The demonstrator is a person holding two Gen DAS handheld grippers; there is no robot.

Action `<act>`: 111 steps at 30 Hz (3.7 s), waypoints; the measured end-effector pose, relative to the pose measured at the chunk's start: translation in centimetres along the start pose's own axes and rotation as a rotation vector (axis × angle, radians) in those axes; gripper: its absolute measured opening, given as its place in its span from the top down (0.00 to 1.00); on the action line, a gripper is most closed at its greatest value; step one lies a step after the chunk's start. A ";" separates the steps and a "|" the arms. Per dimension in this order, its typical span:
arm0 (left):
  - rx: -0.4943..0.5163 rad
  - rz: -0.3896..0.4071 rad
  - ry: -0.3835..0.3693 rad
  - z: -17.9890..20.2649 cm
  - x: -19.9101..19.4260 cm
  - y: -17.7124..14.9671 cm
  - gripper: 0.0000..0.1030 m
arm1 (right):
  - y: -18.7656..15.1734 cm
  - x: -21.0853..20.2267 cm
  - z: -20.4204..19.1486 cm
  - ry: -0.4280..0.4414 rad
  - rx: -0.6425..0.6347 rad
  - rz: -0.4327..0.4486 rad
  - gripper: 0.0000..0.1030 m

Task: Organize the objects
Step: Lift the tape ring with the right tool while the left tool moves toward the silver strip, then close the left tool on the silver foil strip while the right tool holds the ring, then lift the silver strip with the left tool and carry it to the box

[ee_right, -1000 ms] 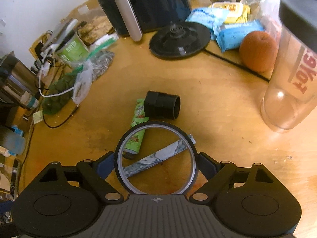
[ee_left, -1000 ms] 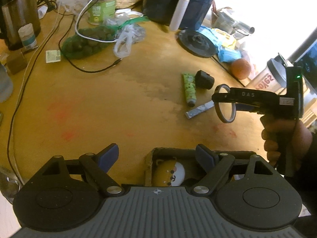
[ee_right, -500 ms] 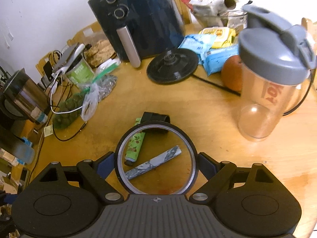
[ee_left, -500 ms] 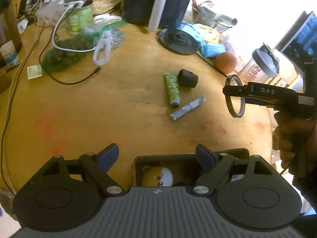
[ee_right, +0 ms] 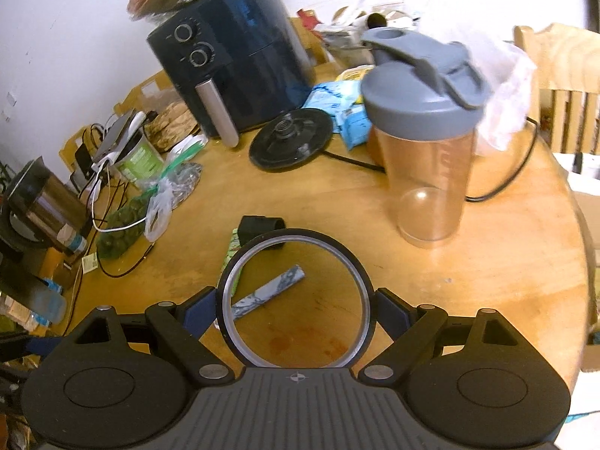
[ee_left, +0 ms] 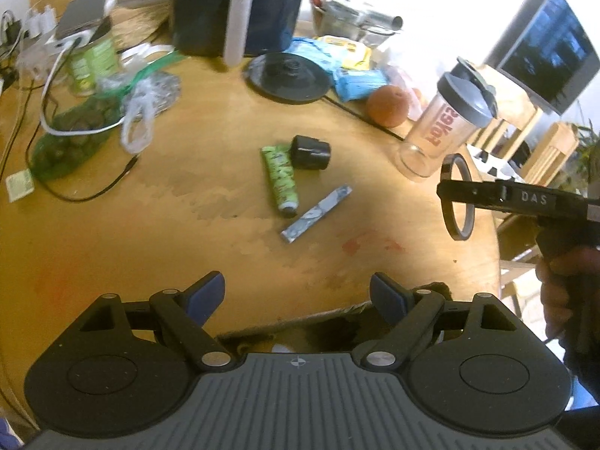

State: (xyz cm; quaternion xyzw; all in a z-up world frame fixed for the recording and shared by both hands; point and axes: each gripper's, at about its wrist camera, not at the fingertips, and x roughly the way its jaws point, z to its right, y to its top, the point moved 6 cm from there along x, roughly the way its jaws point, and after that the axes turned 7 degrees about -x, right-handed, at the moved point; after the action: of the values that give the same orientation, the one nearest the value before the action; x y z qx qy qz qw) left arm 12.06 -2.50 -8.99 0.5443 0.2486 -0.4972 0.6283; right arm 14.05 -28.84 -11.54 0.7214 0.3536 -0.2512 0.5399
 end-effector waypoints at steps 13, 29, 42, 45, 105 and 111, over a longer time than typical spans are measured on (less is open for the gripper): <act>0.140 -0.005 -0.038 2.6 2.3 2.6 0.17 | -1.1 -2.2 2.5 -0.039 0.086 0.032 0.13; 0.323 -0.060 -0.014 4.6 7.3 4.0 0.18 | -2.3 -4.1 4.9 -0.083 0.162 0.048 0.13; 0.549 -0.092 -0.032 6.5 12.4 4.3 0.30 | -3.1 -5.2 6.4 -0.114 0.221 0.065 0.13; 0.583 -0.107 -0.023 6.5 13.8 4.3 0.39 | -3.3 -5.5 6.6 -0.121 0.233 0.071 0.13; 0.223 0.042 -0.092 2.9 0.9 3.9 0.85 | -1.7 -6.6 0.2 0.003 0.027 0.097 0.13; 0.178 0.022 -0.103 1.9 0.0 2.0 0.85 | -2.1 -6.5 -1.0 0.021 0.002 0.089 0.13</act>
State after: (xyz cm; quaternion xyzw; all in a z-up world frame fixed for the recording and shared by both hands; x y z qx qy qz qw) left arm 13.39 -4.45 -7.53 0.5742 0.1647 -0.5380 0.5947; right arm 8.35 -29.05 -7.66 0.7394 0.3265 -0.2198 0.5462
